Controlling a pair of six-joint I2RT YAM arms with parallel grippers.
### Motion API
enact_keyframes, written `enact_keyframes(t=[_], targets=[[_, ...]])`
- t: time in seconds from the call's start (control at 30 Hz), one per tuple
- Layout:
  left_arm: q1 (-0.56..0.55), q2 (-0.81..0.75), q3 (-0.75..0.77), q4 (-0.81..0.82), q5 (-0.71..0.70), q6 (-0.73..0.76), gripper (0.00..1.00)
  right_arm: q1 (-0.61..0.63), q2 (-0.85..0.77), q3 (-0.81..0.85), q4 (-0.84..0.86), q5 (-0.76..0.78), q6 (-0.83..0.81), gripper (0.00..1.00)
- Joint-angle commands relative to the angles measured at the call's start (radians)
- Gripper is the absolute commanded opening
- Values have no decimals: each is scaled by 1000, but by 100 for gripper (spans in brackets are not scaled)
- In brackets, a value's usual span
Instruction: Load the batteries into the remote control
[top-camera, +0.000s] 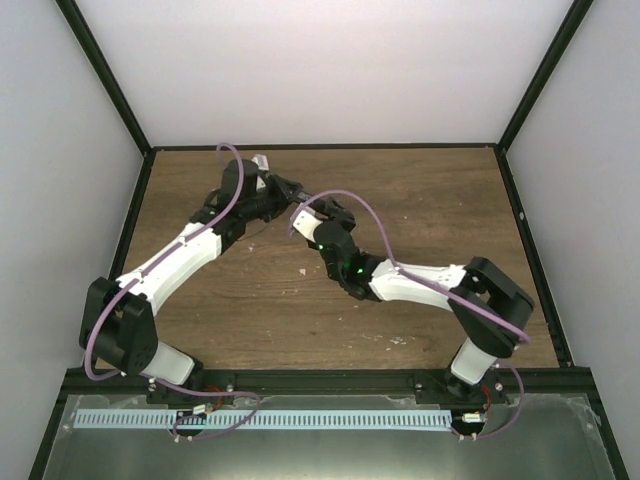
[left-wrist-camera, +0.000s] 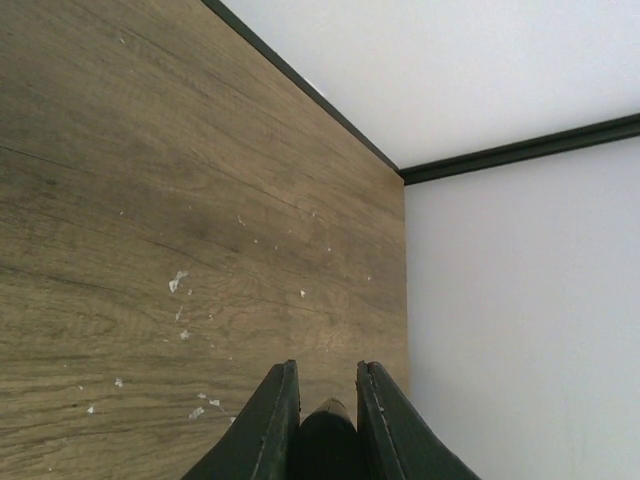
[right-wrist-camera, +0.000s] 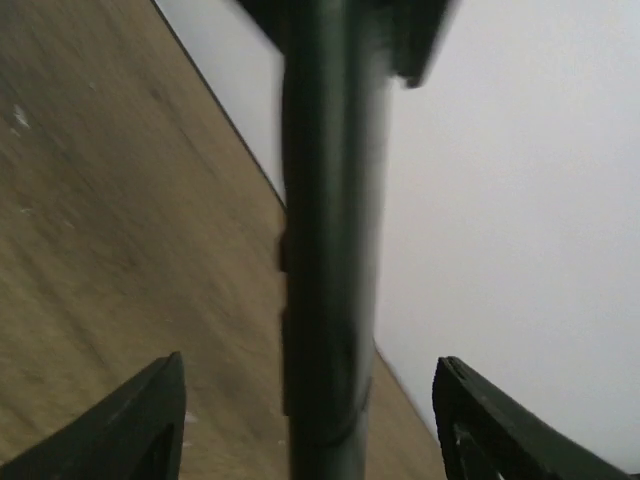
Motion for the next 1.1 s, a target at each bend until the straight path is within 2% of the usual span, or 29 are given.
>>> enact_keyframes(t=[0.0, 0.1, 0.17, 0.27, 0.47, 0.67, 0.8, 1.07], targets=[[3, -21, -31, 65, 57, 66, 9, -13, -105, 31, -239, -171, 219, 71], [16, -28, -52, 83, 91, 103, 8, -27, -157, 29, -312, -278, 271, 93], [27, -34, -56, 76, 104, 142, 8, -44, -191, 35, -374, -357, 311, 100], [54, -51, -76, 74, 143, 194, 8, -77, -254, 30, -445, -487, 353, 100], [137, -76, -131, 185, 338, 286, 9, -187, -374, -8, -546, -753, 434, 100], [149, -30, -85, 166, 568, 454, 10, -259, -442, -76, -544, -983, 433, 100], [149, -4, -76, 158, 680, 507, 10, -261, -463, -110, -528, -1061, 406, 100], [149, -24, -89, 131, 743, 562, 10, -262, -471, -136, -509, -1079, 379, 100]])
